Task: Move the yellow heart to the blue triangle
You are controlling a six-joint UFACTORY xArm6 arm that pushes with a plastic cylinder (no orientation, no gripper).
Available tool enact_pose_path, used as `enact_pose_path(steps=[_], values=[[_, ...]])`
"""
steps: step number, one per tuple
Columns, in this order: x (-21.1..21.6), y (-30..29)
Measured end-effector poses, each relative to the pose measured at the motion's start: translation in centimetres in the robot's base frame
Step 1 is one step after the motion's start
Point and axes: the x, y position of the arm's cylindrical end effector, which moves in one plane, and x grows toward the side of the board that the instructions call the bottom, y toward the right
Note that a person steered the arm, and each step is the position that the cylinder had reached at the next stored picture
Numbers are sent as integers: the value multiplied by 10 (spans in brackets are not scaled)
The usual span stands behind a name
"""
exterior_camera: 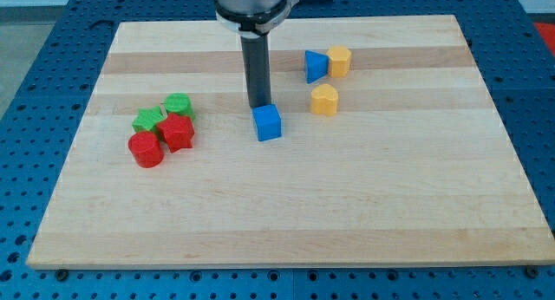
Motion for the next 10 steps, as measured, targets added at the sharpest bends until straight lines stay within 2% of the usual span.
enact_pose_path(steps=[1, 3, 4, 7, 10], values=[[20, 15], [13, 84], [-3, 94], [17, 124], [-14, 97]])
